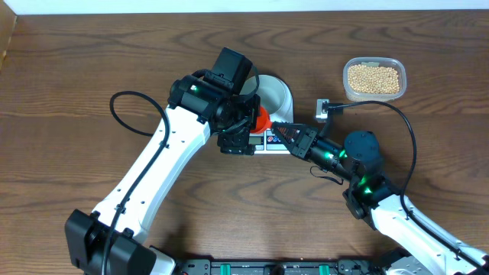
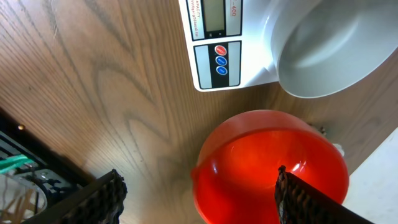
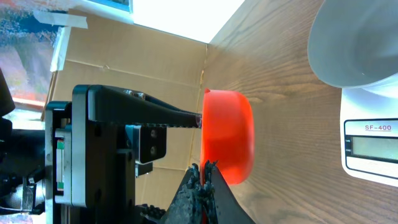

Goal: Scoop item into bowl and weigh 50g on scale
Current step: 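Open the left gripper and pull it back from the scoop, then carry the red scoop with the right gripper toward the soybean tub, then move the left gripper over the scale's button panel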

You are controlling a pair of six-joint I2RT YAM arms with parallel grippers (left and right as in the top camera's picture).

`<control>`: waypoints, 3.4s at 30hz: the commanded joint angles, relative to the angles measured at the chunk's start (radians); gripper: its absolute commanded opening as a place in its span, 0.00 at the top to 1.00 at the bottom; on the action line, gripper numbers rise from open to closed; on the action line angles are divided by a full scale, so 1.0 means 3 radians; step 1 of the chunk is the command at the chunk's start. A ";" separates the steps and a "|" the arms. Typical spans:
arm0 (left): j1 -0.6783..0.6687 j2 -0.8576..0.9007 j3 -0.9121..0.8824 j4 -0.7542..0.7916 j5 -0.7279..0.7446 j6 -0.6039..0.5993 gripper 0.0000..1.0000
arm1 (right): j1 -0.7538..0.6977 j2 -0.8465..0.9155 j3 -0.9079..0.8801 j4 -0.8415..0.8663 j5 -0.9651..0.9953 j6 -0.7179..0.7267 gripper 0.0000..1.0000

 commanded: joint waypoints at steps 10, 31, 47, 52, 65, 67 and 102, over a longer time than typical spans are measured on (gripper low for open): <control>0.0529 -0.0299 0.0062 -0.0011 -0.0023 0.1012 0.21 | -0.0123 0.0010 0.0045 -0.0067 0.0201 -0.0308 0.99; 0.1451 -0.0506 0.0062 -0.0003 -0.0225 0.3718 0.20 | -0.0245 0.0010 0.0468 -0.0454 0.0178 -0.0654 0.99; 0.1451 -0.0506 0.0062 -0.0114 -0.0226 0.5184 0.21 | -0.0245 0.0010 0.1673 -0.2490 0.0717 -0.1572 0.99; 0.1451 -0.0506 0.0062 -0.0116 -0.0258 0.5367 0.21 | -0.0248 0.0010 0.2211 -0.3399 0.1055 -0.1905 0.99; 0.1451 -0.0506 0.0062 -0.0114 -0.0484 0.5365 0.20 | -0.0248 0.0010 0.3176 -0.5243 0.2543 -0.2135 0.99; 0.1451 -0.0506 0.0062 -0.0114 -0.0483 0.5365 0.21 | -0.0248 0.0010 0.3178 -0.5344 0.2689 -0.2135 0.99; 0.1067 -0.0505 0.0018 -0.0388 -0.0484 0.5835 0.93 | -0.0448 0.0010 0.3176 -0.5702 0.3089 -0.2026 0.99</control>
